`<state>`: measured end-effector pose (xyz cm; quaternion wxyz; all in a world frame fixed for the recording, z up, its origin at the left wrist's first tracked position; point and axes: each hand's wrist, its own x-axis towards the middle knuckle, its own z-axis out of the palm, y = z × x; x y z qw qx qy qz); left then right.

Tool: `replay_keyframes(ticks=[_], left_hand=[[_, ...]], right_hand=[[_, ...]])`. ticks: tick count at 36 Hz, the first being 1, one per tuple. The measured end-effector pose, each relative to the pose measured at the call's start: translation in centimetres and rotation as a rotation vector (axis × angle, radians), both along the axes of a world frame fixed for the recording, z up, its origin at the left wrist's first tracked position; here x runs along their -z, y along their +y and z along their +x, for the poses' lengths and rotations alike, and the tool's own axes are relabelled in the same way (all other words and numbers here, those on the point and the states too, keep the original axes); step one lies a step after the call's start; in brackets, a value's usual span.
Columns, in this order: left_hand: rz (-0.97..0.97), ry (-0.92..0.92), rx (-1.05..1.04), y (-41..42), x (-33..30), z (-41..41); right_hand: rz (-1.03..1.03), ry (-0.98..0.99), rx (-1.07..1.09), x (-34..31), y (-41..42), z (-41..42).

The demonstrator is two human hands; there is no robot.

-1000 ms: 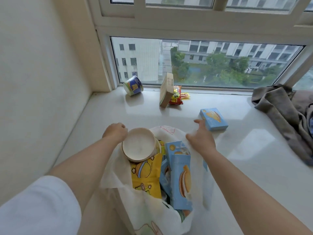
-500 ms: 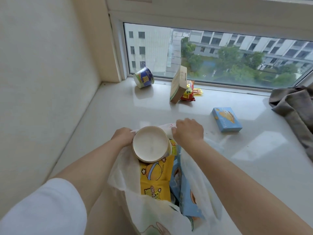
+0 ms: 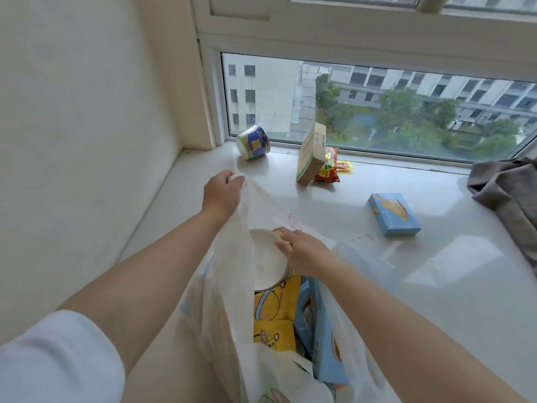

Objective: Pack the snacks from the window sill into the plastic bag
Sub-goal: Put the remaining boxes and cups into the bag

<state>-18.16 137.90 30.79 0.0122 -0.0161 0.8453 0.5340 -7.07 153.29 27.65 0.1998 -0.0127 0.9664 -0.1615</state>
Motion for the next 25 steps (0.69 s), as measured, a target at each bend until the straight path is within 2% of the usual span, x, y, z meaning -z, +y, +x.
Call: replay_keyframes(ticks=[2,4,6,9,14,20,25], left_hand=[[-0.043,-0.018,0.002,0.2,-0.3,-0.1],[-0.096,-0.044,-0.007,0.3,-0.7,-0.3],[-0.182,-0.058,-0.012,0.4,-1.2,-0.3],[-0.446,-0.004,0.042,0.9,-1.8,0.1],[-0.734,0.187,0.092,2.3,-1.9,0.9],[-1.008,0.365,0.240,5.3,-2.2,1.2],[-1.054,0.375,0.379,8.6,-2.0,0.8]], right_hand=[[0.291,0.077,-0.045,0.3,1.6,0.5],[0.490,0.054,0.013,0.8,3.6,0.7],[0.609,-0.006,0.074,1.1,5.5,0.9],[0.700,-0.029,0.155,0.5,8.1,1.2],[0.792,-0.075,0.224,-0.7,10.8,1.8],[0.756,-0.072,0.348,-0.6,13.0,1.9],[0.658,-0.049,0.405,-0.2,14.2,1.3]])
